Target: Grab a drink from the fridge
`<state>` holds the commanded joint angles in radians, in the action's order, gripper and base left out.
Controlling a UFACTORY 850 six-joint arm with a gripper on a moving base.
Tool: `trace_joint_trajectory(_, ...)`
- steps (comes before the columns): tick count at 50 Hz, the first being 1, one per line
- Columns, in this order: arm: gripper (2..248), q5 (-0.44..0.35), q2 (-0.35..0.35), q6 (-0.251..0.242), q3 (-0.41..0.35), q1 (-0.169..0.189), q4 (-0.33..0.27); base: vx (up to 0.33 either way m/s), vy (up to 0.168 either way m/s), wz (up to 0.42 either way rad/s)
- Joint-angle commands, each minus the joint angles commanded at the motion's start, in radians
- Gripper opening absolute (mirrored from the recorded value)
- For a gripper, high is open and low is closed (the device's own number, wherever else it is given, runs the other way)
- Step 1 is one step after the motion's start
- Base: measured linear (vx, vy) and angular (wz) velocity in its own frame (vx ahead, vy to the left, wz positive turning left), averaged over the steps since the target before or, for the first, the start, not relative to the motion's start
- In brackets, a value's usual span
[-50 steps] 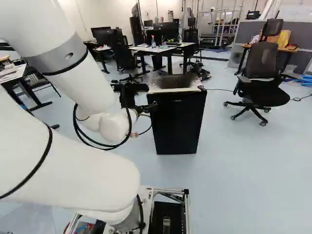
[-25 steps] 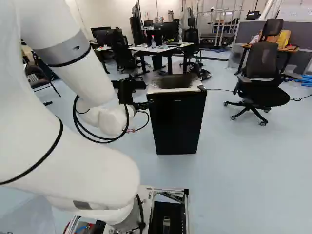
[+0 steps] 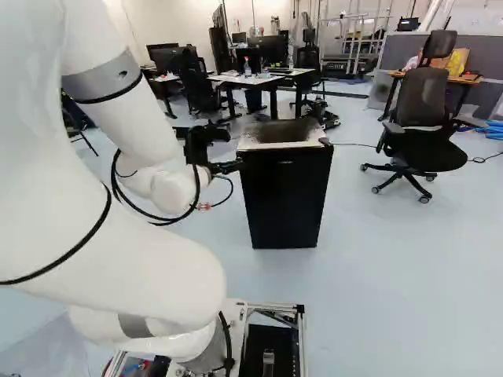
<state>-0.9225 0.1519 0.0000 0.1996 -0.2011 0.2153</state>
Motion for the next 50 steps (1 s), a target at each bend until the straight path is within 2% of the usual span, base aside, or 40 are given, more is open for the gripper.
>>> trace_joint_trajectory(26,247,-0.100,-0.131,0.000,0.068,-0.092,0.101,0.000,0.000,0.000)
trace_joint_trajectory(50,247,-0.186,-0.284,0.000,0.160,-0.164,0.232,0.000,0.000,0.000)
